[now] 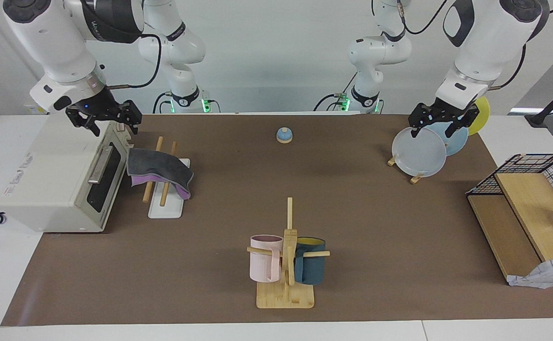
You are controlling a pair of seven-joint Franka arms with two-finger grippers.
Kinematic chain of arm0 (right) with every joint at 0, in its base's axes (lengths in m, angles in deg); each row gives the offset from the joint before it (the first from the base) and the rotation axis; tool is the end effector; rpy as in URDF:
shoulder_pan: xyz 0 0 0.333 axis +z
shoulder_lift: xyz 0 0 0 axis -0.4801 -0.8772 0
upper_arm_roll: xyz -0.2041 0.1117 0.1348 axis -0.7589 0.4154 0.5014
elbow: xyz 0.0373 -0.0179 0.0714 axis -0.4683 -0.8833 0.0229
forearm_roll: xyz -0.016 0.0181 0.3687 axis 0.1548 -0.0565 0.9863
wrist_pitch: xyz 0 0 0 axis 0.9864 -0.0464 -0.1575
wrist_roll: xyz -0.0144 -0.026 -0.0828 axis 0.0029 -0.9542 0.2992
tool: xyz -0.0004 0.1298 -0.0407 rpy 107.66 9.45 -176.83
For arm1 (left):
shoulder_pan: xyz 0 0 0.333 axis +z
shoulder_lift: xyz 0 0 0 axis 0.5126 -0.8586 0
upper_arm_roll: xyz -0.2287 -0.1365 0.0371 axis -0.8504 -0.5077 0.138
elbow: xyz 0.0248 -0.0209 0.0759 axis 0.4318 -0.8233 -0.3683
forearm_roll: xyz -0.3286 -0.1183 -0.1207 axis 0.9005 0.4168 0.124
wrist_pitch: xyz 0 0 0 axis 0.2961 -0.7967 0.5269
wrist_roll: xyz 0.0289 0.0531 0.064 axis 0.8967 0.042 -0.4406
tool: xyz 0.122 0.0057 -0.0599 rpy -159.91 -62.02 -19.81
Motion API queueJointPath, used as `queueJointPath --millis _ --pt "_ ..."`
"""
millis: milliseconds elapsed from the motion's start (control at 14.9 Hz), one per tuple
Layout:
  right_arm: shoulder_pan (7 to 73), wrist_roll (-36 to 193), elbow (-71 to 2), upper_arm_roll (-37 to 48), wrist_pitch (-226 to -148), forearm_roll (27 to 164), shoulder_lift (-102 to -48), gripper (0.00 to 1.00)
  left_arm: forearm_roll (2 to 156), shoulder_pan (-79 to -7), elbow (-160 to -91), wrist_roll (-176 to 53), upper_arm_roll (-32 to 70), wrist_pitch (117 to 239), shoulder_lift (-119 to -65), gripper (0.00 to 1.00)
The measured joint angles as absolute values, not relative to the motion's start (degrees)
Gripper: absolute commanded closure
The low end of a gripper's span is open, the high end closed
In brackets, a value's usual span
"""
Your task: Fold towel and hang on rack
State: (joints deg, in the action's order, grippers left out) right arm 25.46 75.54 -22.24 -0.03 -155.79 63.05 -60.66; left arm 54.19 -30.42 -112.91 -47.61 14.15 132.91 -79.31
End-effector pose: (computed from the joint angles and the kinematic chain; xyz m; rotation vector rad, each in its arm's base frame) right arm 0.5220 -0.0204 0.5245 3.1106 0.0865 -0.1667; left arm 0.5167 -0.0676 0.5259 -3.1356 0.1613 0.0185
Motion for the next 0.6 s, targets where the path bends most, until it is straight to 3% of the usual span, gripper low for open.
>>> queueJointPath --millis 604 --pt "25.45 74.13 -22.01 0.25 -155.80 65.16 -60.65 0.00 54.19 -30.42 -112.91 -47.61 14.15 132.91 -79.31 0.00"
